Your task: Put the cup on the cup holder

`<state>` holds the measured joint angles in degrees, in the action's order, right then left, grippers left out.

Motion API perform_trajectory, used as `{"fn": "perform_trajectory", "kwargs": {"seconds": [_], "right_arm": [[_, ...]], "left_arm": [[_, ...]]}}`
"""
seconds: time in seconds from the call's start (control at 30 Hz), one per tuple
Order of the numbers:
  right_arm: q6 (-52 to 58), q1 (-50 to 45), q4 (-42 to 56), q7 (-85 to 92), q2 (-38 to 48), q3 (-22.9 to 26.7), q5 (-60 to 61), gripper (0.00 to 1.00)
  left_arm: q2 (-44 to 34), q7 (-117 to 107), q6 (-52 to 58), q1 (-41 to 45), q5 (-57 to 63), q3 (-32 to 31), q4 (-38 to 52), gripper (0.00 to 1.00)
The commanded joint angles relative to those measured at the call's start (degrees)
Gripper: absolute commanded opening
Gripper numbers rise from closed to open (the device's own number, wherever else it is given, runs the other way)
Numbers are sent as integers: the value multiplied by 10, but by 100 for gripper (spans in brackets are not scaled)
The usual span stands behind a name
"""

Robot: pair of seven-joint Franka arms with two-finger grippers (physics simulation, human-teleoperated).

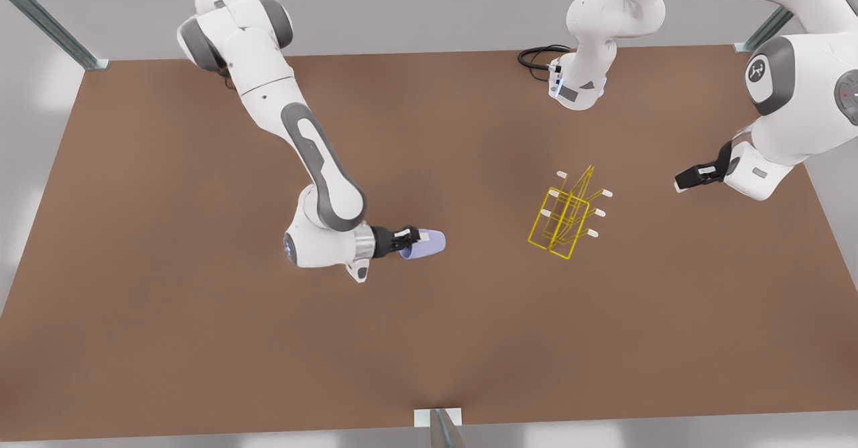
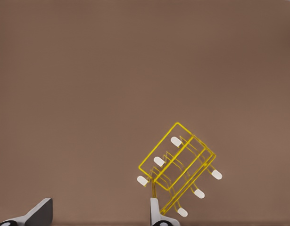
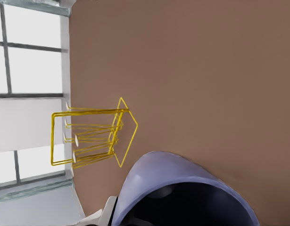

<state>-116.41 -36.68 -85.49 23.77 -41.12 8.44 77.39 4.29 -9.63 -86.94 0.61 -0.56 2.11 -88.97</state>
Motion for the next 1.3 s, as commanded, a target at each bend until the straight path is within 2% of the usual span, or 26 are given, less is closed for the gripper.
{"fn": "perform_trajectory", "kwargs": {"seconds": [0.0,0.13,0.43,0.57,0.63,0.67,0.7,0.8,0.93,1.2,1.27], "right_arm": [[-80,-23,23,48,-32,0,128,21],[-119,-42,50,113,-85,0,167,21],[-120,-54,64,145,-121,-1,168,21],[-120,-56,64,145,-130,-1,168,21],[-120,-62,65,145,-138,-2,168,21],[-119,-62,68,144,-139,-2,168,66],[-119,-63,68,145,-139,-2,168,100],[-119,-62,67,146,-138,-1,168,100],[-112,-56,63,172,-135,-1,167,100],[-63,-37,-30,180,-70,-1,157,100],[-29,-12,-71,182,-40,-1,119,100]], "left_arm": [[0,13,-1,2,0,0,0,100],[13,6,0,14,-7,-3,1,100],[21,-17,21,46,-14,-3,9,100],[31,-77,20,57,-14,-3,9,100],[49,-208,20,107,-11,-12,9,100],[55,-290,19,136,-11,-12,9,100],[58,-299,20,154,-12,-11,9,100],[95,-368,25,166,-9,-13,38,100],[95,-368,24,166,-11,-13,38,100],[95,-369,22,169,-10,-13,38,100],[96,-369,21,169,-10,-13,38,100]]}}
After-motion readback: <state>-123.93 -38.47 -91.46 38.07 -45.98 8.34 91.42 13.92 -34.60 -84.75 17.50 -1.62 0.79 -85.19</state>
